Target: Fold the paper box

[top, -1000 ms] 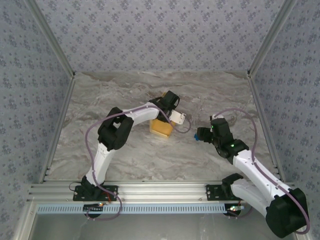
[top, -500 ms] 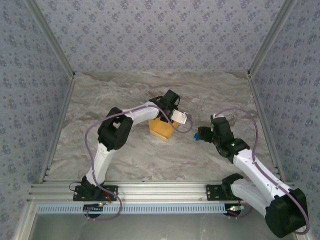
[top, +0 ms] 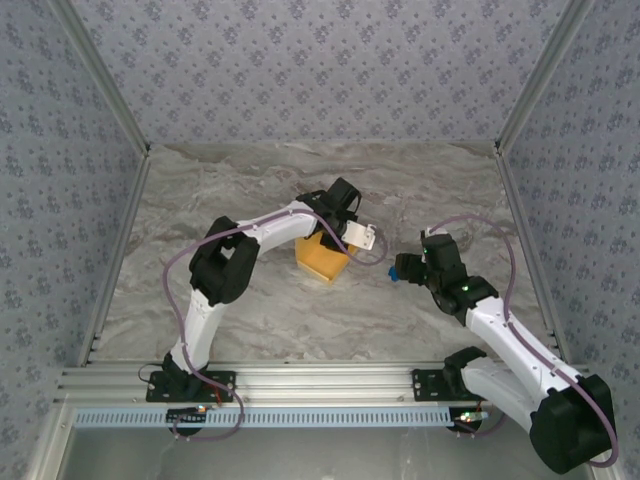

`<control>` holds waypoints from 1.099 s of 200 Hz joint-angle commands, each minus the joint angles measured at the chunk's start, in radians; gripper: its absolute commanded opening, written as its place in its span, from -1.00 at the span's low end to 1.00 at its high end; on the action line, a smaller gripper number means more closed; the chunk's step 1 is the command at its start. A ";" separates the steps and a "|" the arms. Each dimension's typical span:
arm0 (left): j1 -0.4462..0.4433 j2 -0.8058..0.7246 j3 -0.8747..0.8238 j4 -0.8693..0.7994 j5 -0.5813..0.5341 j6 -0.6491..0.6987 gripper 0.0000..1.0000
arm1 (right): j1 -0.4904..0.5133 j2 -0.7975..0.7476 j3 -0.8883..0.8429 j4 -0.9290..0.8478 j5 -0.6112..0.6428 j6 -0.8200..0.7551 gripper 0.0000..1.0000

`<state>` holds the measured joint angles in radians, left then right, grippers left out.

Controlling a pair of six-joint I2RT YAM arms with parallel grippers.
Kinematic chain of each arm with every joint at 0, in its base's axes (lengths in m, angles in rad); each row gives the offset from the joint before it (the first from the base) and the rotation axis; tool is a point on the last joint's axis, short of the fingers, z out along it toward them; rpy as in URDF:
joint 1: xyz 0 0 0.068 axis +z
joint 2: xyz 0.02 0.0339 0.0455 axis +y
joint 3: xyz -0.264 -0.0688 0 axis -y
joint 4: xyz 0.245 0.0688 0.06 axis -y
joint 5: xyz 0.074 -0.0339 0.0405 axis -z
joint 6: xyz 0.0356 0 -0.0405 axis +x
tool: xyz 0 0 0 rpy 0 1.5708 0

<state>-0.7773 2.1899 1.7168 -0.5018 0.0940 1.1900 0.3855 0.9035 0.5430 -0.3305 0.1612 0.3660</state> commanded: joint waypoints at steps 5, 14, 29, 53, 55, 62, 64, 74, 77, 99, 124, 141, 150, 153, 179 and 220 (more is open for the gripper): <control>-0.004 -0.096 0.037 -0.050 0.092 -0.057 0.14 | -0.010 -0.005 0.021 -0.015 0.013 -0.010 0.52; -0.004 -0.117 0.042 -0.050 0.118 -0.081 0.14 | -0.017 -0.002 0.021 -0.012 0.014 -0.007 0.52; -0.004 -0.153 0.046 -0.053 0.159 -0.128 0.15 | -0.036 0.000 0.026 0.002 0.004 -0.003 0.52; 0.005 -0.217 0.068 -0.062 0.223 -0.256 0.15 | -0.079 0.024 0.044 0.059 -0.055 0.007 0.53; 0.005 -0.222 0.070 -0.062 0.229 -0.268 0.15 | -0.082 0.029 0.045 0.065 -0.062 0.007 0.53; 0.012 -0.246 0.071 -0.063 0.240 -0.313 0.15 | -0.091 0.052 0.057 0.083 -0.090 0.003 0.53; 0.013 -0.252 0.070 -0.061 0.242 -0.329 0.15 | -0.093 0.059 0.061 0.088 -0.098 0.002 0.53; 0.023 -0.294 0.060 -0.055 0.247 -0.408 0.15 | -0.095 0.107 0.088 0.114 -0.147 -0.019 0.52; 0.025 -0.307 0.055 -0.052 0.247 -0.437 0.15 | -0.095 0.125 0.098 0.123 -0.167 -0.026 0.51; 0.050 -0.430 -0.028 0.009 0.240 -0.675 0.15 | -0.087 0.286 0.198 0.161 -0.358 -0.113 0.43; 0.090 -0.618 -0.203 0.110 0.223 -0.897 0.15 | -0.055 0.476 0.328 0.164 -0.469 -0.225 0.32; 0.136 -0.749 -0.330 0.181 0.187 -1.088 0.15 | -0.050 0.591 0.412 0.145 -0.535 -0.293 0.26; 0.164 -0.809 -0.395 0.203 0.161 -1.187 0.16 | -0.050 0.645 0.453 0.134 -0.567 -0.324 0.22; 0.171 -0.828 -0.416 0.210 0.152 -1.220 0.15 | -0.050 0.663 0.465 0.134 -0.575 -0.333 0.21; 0.252 -0.957 -0.596 0.249 0.135 -1.472 0.18 | -0.056 0.806 0.571 0.114 -0.639 -0.365 0.04; 0.324 -1.058 -0.720 0.199 0.109 -1.530 0.19 | -0.065 0.991 0.741 0.034 -0.782 -0.408 -0.21</control>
<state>-0.4740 1.1809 1.0309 -0.2966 0.2291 -0.2188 0.3294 1.8286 1.1961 -0.2176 -0.4942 0.0132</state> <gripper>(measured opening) 0.590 0.419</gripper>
